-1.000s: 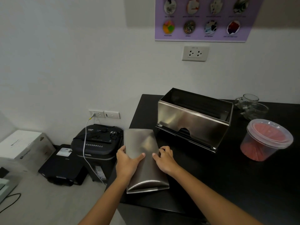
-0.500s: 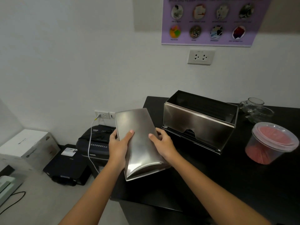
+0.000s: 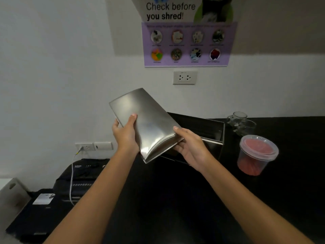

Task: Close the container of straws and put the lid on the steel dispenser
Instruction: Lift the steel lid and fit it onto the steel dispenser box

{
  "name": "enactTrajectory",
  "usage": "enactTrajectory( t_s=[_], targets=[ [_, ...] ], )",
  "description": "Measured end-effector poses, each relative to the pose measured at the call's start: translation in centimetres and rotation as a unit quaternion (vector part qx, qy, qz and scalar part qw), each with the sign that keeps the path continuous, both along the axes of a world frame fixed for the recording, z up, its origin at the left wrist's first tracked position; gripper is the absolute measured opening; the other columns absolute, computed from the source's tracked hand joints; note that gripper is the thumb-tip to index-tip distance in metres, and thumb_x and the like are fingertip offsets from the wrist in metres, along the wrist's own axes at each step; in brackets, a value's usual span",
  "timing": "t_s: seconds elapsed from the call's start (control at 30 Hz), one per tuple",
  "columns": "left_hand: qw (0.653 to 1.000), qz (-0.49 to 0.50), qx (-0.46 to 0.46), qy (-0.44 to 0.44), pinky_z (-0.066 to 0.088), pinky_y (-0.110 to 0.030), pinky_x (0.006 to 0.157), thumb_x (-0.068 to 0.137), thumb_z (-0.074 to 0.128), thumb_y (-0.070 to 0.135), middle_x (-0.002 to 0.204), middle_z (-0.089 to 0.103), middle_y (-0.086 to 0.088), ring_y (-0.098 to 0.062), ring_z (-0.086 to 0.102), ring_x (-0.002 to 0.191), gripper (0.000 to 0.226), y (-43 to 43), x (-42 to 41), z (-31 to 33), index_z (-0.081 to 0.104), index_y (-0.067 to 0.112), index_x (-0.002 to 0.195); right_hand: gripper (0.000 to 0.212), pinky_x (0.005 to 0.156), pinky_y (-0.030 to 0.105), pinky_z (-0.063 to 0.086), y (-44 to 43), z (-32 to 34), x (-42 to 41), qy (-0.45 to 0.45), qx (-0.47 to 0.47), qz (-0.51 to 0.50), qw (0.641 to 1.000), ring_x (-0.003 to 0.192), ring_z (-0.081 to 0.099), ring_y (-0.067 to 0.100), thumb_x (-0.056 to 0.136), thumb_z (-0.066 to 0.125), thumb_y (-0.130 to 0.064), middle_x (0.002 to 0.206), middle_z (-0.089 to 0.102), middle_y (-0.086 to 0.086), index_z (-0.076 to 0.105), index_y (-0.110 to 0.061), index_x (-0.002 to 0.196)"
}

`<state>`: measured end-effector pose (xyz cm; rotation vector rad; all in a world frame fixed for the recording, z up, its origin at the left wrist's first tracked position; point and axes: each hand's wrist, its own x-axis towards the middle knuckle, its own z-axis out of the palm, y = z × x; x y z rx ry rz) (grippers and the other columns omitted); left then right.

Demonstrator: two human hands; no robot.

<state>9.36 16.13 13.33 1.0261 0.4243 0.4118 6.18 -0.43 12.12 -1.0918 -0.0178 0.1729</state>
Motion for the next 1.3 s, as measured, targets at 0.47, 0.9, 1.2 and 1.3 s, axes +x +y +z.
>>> enactTrajectory(
  t_s=[0.47,0.9,1.2,1.3],
  targets=[
    [0.997,-0.076,-0.020,-0.007,0.050,-0.021,0.052,0.081,0.065,0.024,0.080,0.066,0.004,-0.009,0.063,0.067,0.007,-8.1,5.6,1.6,0.058,0.021,0.082,0.015,0.058,0.022,0.055,-7.2,3.5,2.7,-0.053,0.110,-0.018,0.992,0.058,0.064,0.009,0.083,0.055,0.002,0.062,0.062,-0.002,0.053,-0.013,0.084],
    [0.994,-0.102,-0.036,0.015,0.053,-0.020,0.053,0.089,0.051,0.031,0.081,0.052,-0.001,-0.012,0.055,0.069,0.019,-3.9,8.4,3.0,0.054,0.013,0.082,0.016,0.050,0.016,0.052,-14.2,4.6,7.8,-0.015,0.076,0.071,0.994,0.050,0.062,0.004,0.063,0.063,-0.010,0.055,0.066,-0.003,0.059,-0.010,0.079],
    [0.972,-0.185,0.119,0.084,0.046,-0.014,0.038,0.086,0.056,0.030,0.042,0.062,0.008,-0.003,0.058,0.038,0.015,-2.7,10.8,3.0,0.060,0.018,0.077,0.028,0.072,0.026,0.057,-14.3,4.2,10.0,0.018,0.045,0.043,0.998,0.072,0.067,0.015,0.077,0.060,-0.013,0.080,0.069,0.007,0.060,-0.001,0.103],
    [0.968,-0.182,0.153,0.084,0.049,-0.018,0.046,0.087,0.056,0.030,0.059,0.067,0.003,-0.007,0.062,0.050,0.017,-2.8,12.0,2.5,0.061,0.015,0.079,0.021,0.077,0.029,0.057,-13.9,4.0,10.4,0.019,0.045,-0.007,0.999,0.077,0.070,0.016,0.084,0.057,-0.014,0.081,0.073,0.006,0.062,-0.004,0.101]
  ],
)
